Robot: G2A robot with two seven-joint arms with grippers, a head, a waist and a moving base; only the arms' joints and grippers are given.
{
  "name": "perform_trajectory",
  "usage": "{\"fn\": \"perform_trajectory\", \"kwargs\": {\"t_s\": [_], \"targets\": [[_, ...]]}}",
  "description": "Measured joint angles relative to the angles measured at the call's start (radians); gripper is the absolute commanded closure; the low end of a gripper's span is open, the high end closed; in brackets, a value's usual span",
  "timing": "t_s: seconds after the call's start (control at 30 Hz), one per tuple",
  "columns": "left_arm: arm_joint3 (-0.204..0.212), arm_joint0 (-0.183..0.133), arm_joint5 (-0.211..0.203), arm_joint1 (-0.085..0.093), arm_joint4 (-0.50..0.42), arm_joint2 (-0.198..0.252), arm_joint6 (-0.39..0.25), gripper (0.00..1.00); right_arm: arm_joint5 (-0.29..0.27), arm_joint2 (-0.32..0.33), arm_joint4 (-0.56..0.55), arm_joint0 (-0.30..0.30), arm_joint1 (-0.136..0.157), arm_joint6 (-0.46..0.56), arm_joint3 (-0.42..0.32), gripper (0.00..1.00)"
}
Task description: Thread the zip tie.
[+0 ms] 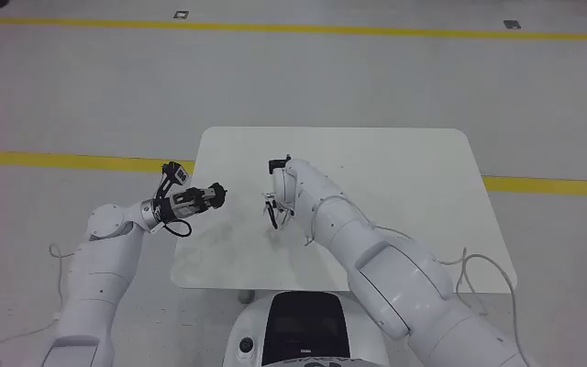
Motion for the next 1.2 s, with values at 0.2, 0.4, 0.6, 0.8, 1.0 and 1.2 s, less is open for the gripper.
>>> {"fn": "perform_trajectory", "kwargs": {"t_s": [0.2,0.4,0.6,0.8,1.0,1.2], "targets": [[0.0,0.0,0.0,0.0,0.0,0.0,0.0,1.0,0.0,0.008,-0.002,0.023,-0.008,-0.023,0.045,0.78],[0.0,0.0,0.0,0.0,0.0,0.0,0.0,1.0,0.0,0.008,-0.001,0.024,-0.012,-0.026,0.052,0.78],[0.0,0.0,0.0,0.0,0.0,0.0,0.0,1.0,0.0,-0.003,-0.011,0.012,-0.014,-0.013,0.033,0.77],[0.0,0.0,0.0,0.0,0.0,0.0,0.0,1.0,0.0,-0.022,-0.019,-0.008,-0.013,-0.006,-0.001,0.75],[0.0,0.0,0.0,0.0,0.0,0.0,0.0,1.0,0.0,-0.036,-0.008,-0.025,-0.011,-0.02,-0.019,0.74],[0.0,0.0,0.0,0.0,0.0,0.0,0.0,1.0,0.0,-0.047,0.007,-0.031,-0.01,-0.035,-0.015,0.75]]}}
